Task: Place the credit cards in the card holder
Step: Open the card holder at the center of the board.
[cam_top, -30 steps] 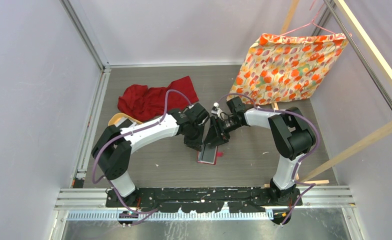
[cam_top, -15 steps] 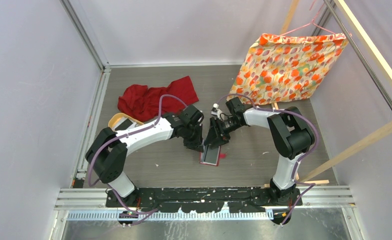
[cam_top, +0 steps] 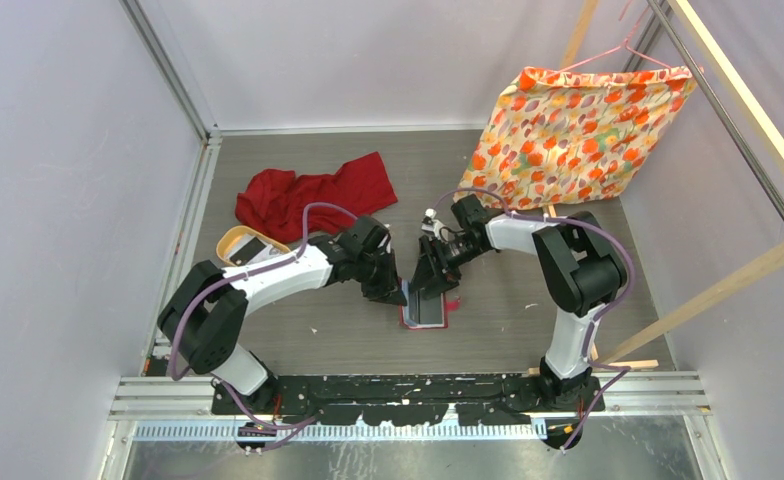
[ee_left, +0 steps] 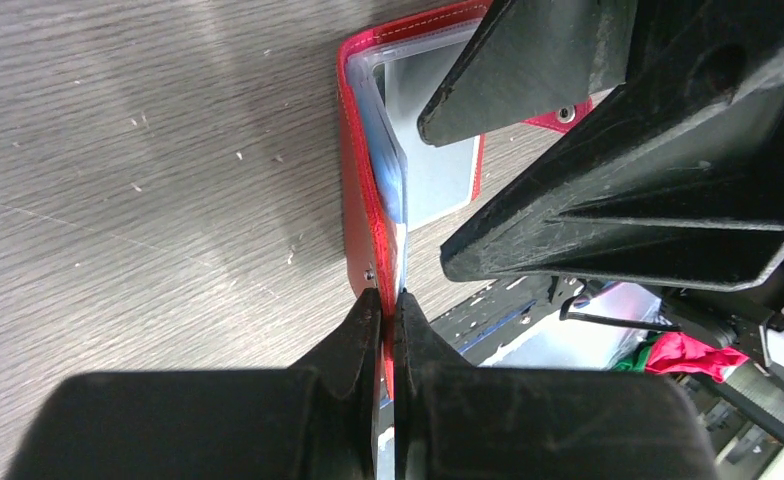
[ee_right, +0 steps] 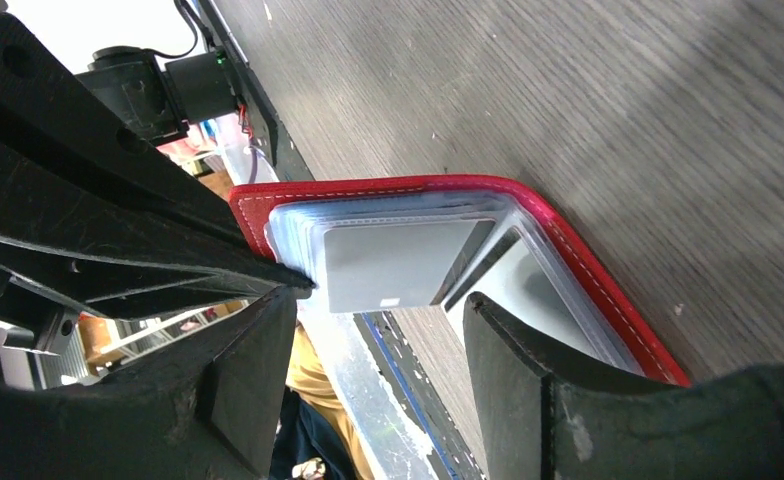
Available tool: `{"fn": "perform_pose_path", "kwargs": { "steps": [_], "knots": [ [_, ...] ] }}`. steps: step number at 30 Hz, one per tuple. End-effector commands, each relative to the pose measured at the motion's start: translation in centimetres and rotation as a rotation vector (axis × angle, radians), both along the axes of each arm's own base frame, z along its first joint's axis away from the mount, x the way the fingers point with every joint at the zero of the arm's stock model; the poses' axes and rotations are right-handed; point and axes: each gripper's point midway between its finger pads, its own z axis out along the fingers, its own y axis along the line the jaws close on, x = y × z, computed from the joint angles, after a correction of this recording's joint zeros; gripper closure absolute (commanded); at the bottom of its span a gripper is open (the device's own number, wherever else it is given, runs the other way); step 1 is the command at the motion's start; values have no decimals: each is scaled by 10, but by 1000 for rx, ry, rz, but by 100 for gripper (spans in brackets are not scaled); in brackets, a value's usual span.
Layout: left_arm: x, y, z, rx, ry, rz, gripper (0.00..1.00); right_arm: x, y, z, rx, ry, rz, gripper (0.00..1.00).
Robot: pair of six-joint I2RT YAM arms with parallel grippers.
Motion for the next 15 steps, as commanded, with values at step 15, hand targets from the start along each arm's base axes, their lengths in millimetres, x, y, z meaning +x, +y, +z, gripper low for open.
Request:
{"fn": "perform_pose_path", "kwargs": {
  "steps": [15],
  "knots": [
    [10,-24,29,-196,-41,30,100,4,0,-5,-72,-62,42,34]
  ]
}}
